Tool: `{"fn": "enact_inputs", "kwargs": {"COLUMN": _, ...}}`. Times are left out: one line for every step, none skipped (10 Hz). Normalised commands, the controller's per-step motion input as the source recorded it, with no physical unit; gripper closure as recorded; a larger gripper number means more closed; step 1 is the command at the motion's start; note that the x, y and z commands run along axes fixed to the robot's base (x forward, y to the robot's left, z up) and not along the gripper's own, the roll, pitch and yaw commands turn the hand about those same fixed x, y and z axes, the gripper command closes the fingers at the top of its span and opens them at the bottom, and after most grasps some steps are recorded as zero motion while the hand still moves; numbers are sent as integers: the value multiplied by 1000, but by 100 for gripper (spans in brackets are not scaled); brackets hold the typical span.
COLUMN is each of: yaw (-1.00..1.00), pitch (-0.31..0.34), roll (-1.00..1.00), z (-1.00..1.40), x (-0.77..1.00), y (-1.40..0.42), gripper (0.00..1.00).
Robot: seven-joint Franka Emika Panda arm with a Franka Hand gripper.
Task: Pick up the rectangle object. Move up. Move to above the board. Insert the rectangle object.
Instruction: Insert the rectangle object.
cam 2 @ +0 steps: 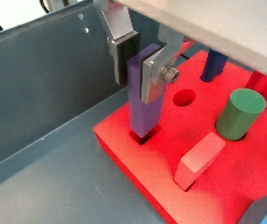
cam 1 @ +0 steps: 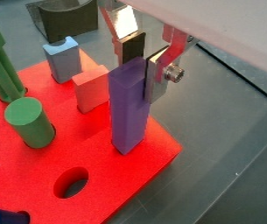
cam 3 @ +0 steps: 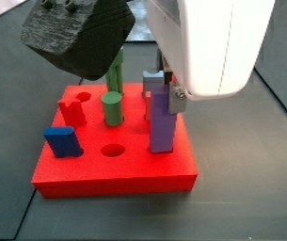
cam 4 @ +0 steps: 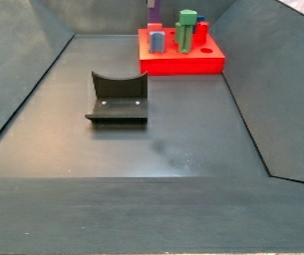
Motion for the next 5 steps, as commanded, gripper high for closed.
{"fn": "enact_inputs", "kwargs": {"yaw": 57, "pitch": -23, "roll": 17, "z": 0, "x": -6, "y": 0, "gripper": 100}}
{"fn": "enact_inputs", "kwargs": {"yaw": 43, "pitch": -21, "roll": 13, "z": 0, "x": 0, "y": 0, "gripper": 100}}
{"fn": "enact_inputs", "kwargs": {"yaw": 0, "pitch": 0, "roll": 11, "z": 0, "x": 46, "y": 23, "gripper": 100}}
{"fn": "enact_inputs", "kwargs": {"yaw": 0, "pitch": 0, "roll": 16, "z": -23, "x": 43, "y": 29, "gripper": 100}}
{"fn": "enact_inputs", "kwargs": {"yaw": 0, "pitch": 0, "roll": 24, "z": -37, "x": 0, "y": 14, "gripper": 100}}
